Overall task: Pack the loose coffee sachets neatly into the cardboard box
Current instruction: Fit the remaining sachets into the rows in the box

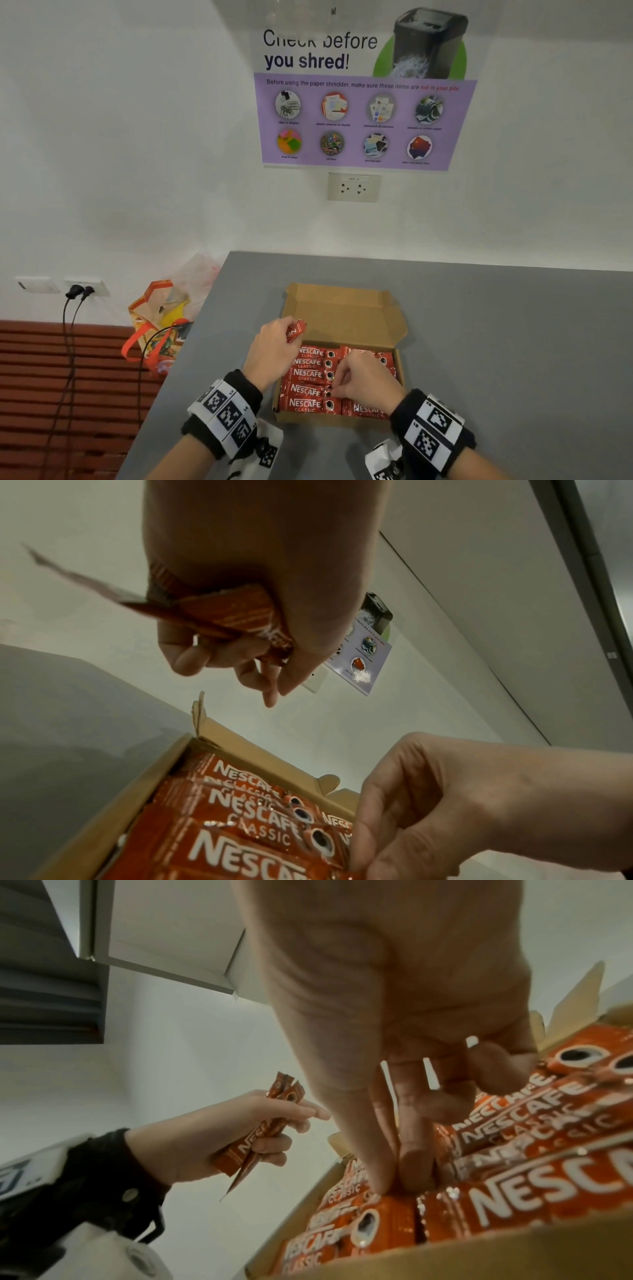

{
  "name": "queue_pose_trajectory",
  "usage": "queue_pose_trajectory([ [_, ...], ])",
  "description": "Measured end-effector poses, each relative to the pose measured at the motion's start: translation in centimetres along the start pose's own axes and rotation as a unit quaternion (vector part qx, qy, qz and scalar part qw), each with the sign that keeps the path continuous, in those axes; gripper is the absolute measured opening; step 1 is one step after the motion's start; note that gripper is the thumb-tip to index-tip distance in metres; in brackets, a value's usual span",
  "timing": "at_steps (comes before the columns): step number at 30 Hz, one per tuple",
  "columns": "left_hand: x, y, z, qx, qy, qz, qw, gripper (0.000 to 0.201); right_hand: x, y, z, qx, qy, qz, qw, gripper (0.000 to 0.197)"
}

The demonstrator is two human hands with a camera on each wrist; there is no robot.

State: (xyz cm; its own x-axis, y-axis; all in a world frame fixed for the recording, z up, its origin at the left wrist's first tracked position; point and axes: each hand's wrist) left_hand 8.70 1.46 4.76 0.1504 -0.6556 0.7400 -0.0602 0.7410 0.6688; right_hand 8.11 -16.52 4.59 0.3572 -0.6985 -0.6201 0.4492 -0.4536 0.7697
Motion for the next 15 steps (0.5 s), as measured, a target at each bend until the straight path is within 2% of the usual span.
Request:
queue_pose_trajectory([
  [9, 0.3, -0.2, 0.3, -0.006, -0.019, 0.012, 1.0, 0.009, 0.5, 0.0, -0.2, 0.029, -0.005, 0.008, 1.0, 0.003],
  [12, 0.6, -0.3, 0.3, -0.013, -0.024, 0.031, 0.999, 0.009, 0.3, 0.5, -0.4, 0.073, -0.011, 0.03, 0.997, 0.009],
  [15, 1.3, -0.4, 0.1, -0.004, -0.038, 0.041, 0.998, 0.011, -0.4, 1.5, -0.8, 0.107, 0.003, 0.003, 0.994, 0.015],
])
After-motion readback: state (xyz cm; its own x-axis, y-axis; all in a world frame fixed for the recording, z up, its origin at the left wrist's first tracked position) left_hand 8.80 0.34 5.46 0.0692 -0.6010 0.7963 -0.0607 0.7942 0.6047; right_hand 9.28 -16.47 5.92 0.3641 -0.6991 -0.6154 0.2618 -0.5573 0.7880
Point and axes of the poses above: each hand's wrist, its own z-axis away from the middle knuckle, its own y-axis out of the back of the hand, x = y × z, and after that the axes turned 8 degrees about y, right-handed
